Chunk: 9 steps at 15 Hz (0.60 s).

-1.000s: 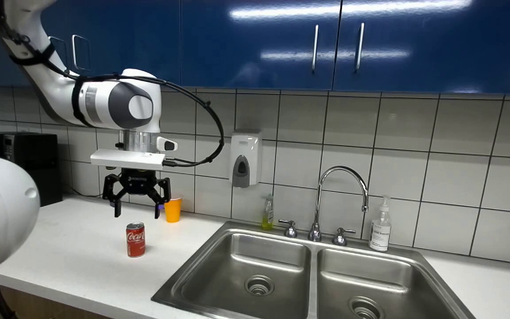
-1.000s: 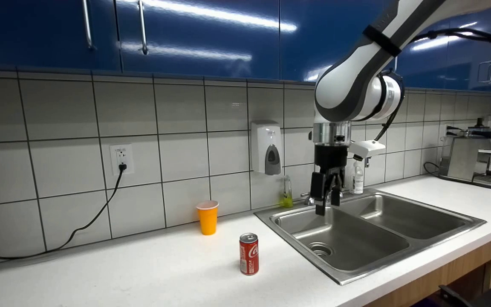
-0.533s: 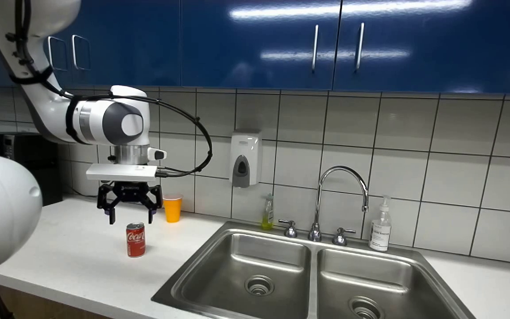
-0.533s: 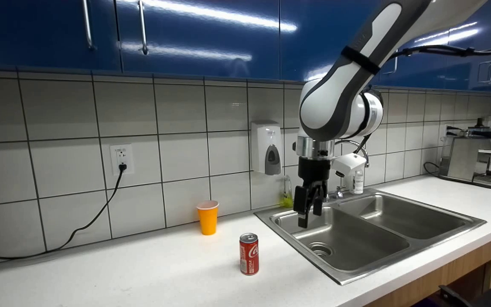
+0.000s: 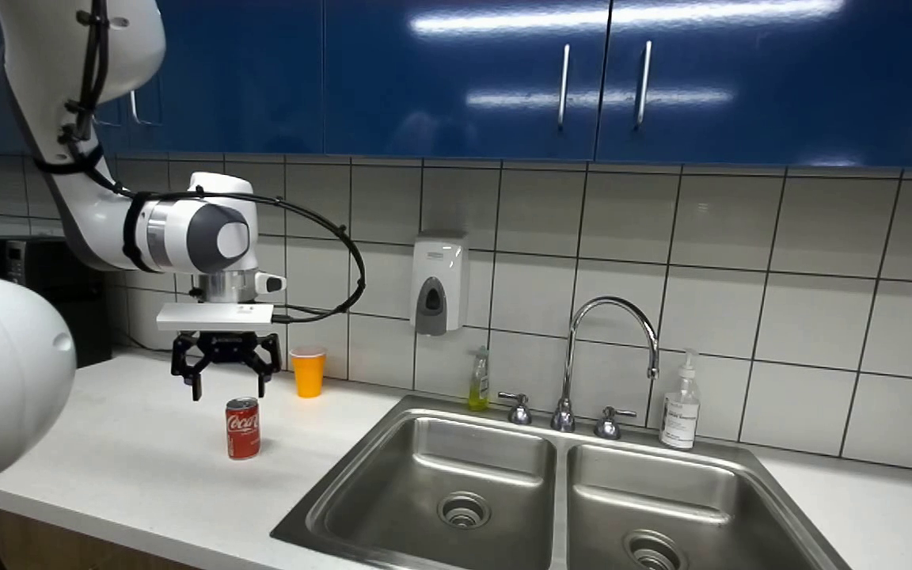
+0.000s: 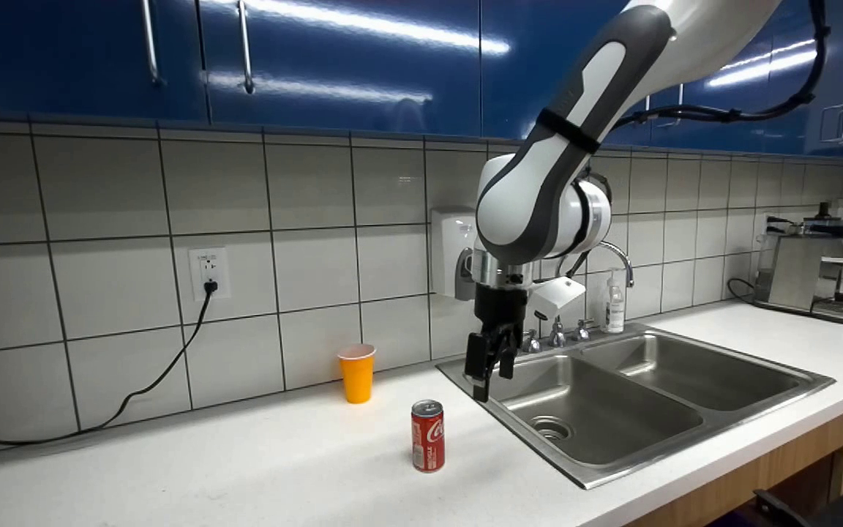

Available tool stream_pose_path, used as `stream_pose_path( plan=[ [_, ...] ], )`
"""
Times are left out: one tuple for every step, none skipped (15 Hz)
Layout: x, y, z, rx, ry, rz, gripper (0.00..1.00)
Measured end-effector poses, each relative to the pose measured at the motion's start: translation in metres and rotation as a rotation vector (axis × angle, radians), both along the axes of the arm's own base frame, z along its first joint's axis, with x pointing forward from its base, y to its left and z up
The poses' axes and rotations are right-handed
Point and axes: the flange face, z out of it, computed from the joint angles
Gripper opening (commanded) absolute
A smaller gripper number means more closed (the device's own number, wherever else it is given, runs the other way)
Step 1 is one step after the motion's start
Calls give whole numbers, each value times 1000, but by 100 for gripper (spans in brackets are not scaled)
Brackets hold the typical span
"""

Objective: Pick up the Coca-Cola soda can and put it inside the sink

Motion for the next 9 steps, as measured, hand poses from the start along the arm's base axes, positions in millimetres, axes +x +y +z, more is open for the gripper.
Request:
stream_pose_path(
  plan=[
    [4,5,-2,2,-2,5,100],
    [7,11,-5,4,-1,10,100],
    [11,16,-7,6,2,15,100],
    [13,21,-10,7,5,20,100],
    [15,26,-12,9,8,25,100],
    [17,31,-14,10,11,30,100],
    [18,35,-15,12,13,35,100],
    [19,39,-17,13,15,41,100],
    [19,43,-18,14,18,47,100]
  ],
)
